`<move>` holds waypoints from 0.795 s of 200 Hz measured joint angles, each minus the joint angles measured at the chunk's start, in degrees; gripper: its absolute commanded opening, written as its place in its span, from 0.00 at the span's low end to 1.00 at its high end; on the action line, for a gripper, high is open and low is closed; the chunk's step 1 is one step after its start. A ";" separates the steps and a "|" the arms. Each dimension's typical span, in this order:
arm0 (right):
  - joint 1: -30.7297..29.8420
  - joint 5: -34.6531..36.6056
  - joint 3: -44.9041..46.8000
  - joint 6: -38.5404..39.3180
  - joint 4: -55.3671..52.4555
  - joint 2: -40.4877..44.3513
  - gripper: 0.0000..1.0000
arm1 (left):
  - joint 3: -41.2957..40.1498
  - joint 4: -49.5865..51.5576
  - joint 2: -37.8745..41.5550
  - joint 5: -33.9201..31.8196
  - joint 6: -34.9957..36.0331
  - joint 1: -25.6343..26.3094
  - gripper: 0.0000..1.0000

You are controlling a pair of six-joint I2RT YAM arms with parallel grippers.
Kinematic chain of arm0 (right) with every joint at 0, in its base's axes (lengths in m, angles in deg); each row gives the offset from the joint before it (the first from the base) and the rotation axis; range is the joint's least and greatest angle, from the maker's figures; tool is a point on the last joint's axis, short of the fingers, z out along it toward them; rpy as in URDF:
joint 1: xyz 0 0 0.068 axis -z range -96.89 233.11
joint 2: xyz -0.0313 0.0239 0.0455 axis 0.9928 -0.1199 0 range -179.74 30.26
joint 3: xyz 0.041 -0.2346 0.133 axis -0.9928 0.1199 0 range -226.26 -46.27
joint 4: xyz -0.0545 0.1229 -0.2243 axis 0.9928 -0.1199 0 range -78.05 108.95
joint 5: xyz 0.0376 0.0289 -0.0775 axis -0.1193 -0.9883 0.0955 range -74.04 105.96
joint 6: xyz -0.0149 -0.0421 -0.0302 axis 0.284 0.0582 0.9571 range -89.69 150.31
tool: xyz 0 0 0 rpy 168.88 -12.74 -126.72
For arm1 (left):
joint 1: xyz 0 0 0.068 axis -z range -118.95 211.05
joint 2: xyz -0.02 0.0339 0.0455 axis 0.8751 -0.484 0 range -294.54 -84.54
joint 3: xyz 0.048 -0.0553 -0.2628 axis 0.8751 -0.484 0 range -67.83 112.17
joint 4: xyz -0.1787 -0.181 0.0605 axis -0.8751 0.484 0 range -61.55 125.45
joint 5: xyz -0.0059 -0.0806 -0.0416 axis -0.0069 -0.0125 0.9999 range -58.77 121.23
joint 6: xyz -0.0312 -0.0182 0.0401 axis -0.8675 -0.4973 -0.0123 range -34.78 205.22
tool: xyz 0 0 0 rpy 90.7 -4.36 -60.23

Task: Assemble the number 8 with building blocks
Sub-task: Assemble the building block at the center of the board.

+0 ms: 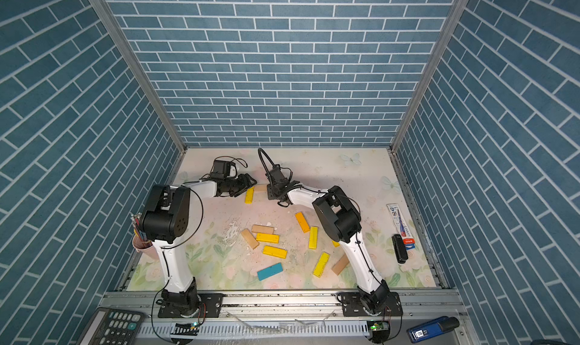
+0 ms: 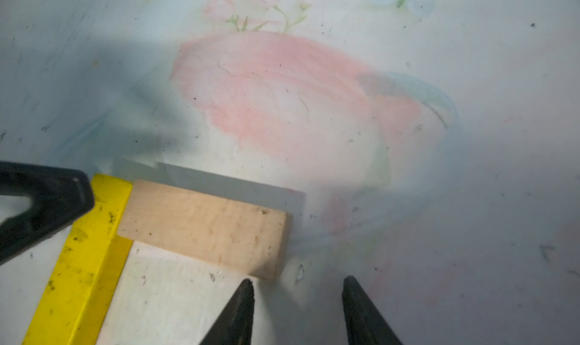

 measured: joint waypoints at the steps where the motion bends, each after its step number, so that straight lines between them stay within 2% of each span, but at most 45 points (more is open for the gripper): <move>1: 0.00 -0.04 0.07 0.00 0.04 0.02 0.48 | -0.02 -0.02 0.02 0.00 -0.02 0.00 0.70; 159: -0.42 -1.66 2.40 0.11 3.28 0.83 0.49 | -0.90 0.37 0.79 0.09 -1.31 0.68 0.69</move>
